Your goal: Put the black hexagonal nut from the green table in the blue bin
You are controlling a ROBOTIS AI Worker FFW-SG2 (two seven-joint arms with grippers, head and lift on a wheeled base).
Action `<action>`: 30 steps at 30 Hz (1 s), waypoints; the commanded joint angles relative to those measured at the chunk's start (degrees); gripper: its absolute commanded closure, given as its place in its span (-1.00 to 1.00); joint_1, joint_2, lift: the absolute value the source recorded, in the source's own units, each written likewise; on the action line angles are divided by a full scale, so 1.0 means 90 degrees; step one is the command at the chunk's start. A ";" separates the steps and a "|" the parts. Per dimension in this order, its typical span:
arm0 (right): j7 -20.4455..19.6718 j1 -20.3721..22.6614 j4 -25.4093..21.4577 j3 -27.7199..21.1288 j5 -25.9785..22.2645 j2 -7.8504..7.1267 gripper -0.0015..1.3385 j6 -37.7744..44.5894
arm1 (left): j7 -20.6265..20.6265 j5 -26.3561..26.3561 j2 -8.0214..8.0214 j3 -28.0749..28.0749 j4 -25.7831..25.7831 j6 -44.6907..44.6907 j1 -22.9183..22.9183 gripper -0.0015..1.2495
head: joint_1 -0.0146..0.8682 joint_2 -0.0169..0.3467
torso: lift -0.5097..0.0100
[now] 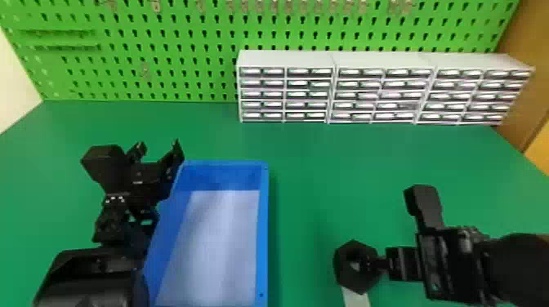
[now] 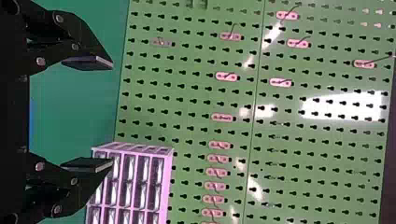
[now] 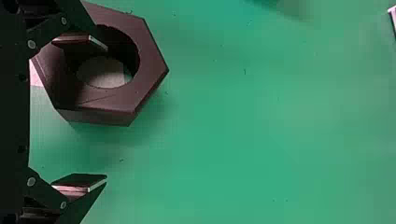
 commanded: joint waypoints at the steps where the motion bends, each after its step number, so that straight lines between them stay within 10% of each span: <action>1: 0.0000 0.0024 0.0034 0.0016 -0.0010 -0.0032 -0.52 0.0019 | 0.0000 0.0000 -0.0017 -0.0007 0.0000 0.0001 0.0000 -0.18 | 0.59 -0.63 | 0.59; 15: 0.0000 0.0014 0.0063 -0.0053 0.0049 0.0027 0.32 0.0019 | 0.0000 0.0000 -0.0017 -0.0017 0.0010 0.0001 -0.0020 -0.18 | 0.59 -0.63 | 0.59; 30: 0.0000 0.0053 -0.0005 -0.0101 -0.0078 -0.0003 0.48 0.0019 | 0.0000 0.0000 -0.0017 0.0012 0.0010 -0.0009 -0.0010 -0.18 | 0.59 -0.63 | 0.59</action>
